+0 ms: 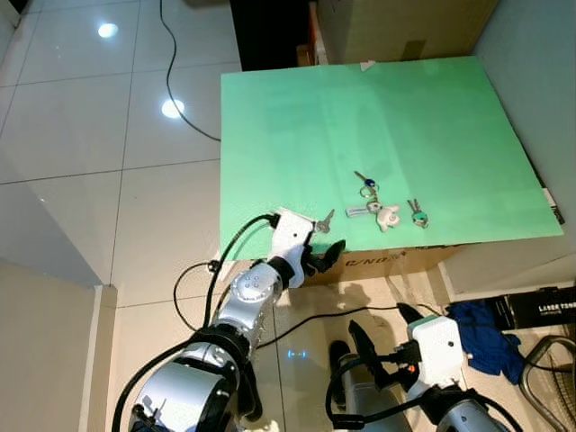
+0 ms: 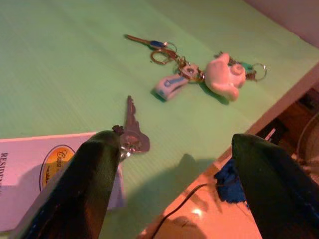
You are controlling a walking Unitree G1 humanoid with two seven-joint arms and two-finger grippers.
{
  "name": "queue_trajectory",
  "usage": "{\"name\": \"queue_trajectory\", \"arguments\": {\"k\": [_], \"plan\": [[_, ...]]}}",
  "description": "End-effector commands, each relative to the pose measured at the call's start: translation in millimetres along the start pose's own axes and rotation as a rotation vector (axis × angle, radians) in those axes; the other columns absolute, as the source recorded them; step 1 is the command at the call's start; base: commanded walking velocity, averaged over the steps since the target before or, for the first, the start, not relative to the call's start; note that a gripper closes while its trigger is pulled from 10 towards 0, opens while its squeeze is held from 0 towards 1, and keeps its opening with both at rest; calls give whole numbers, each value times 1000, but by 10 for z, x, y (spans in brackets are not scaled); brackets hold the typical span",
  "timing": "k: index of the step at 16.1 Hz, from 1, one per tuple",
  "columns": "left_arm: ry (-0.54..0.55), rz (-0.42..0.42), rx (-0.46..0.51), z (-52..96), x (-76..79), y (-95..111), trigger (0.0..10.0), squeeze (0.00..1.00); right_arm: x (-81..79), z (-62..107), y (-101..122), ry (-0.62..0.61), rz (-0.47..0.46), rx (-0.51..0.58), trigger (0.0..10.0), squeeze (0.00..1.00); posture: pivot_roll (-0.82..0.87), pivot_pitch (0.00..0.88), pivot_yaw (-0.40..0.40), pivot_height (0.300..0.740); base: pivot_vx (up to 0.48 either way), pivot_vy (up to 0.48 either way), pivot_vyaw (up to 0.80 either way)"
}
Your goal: Hang keys on a hook
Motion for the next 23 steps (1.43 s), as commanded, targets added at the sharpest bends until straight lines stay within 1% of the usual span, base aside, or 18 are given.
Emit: {"name": "queue_trajectory", "arguments": {"k": [1,3,5,7,9,11,17,18,19,20,21,22,23], "plan": [[-2,-6,-40,43,56,-111,10000,0,-8,58,-49,-6,-13,-29,10000,0,-431,357,61,740,0,0,0],[14,-50,-49,34,32,-97,10000,0,-13,70,-54,-8,-14,-35,10000,0,-434,358,61,740,0,0,0],[39,-102,-86,44,-5,-126,10000,0,-17,78,-58,-9,-13,-37,10000,0,-435,357,62,740,0,0,0],[48,-118,-97,47,-13,-136,10000,0,-20,90,-62,-9,-13,-38,10000,0,-438,356,61,740,0,0,0],[49,-126,-117,38,18,-158,9961,0,-39,86,-56,3,-12,-36,10000,0,-440,355,58,740,0,0,0],[58,-123,-126,15,42,-152,10000,0,-91,77,-41,46,4,-37,10000,0,-441,352,48,740,0,0,0],[66,-109,-114,-58,117,-90,10000,0,-80,88,-49,54,10,-48,10000,0,-446,354,33,740,0,0,0],[69,-109,-115,-67,121,-83,9490,0,-83,93,-50,55,10,-50,10000,0,-448,356,32,740,0,0,0],[71,-111,-117,-79,133,-75,4980,0,-87,112,-57,54,9,-55,10000,0,-453,362,31,740,0,0,0],[75,-115,-116,-92,136,-61,4157,0,-87,121,-62,53,8,-58,10000,0,-455,364,29,740,0,0,0],[84,-125,-119,-103,130,-48,549,0,-84,125,-65,52,7,-60,10000,0,-457,364,29,740,0,0,0],[85,-130,-114,-111,131,-33,0,0,-82,127,-66,50,7,-61,10000,0,-460,366,28,740,0,0,0],[82,-139,-114,-118,139,-27,0,0,-81,131,-66,49,7,-61,10000,0,-460,366,28,740,0,0,0]]}}
Point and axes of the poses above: a point about 5 cm out from each wrist's last joint towards the gripper, its own z axis pointing back from the gripper into the wrist, its own y axis along the axis of the wrist's last joint, x = y × z, the point moved 1 cm from there along -z, pointing out of the wrist towards the gripper, and after that the axes turned 9 degrees about -z, right-handed, at the moved point
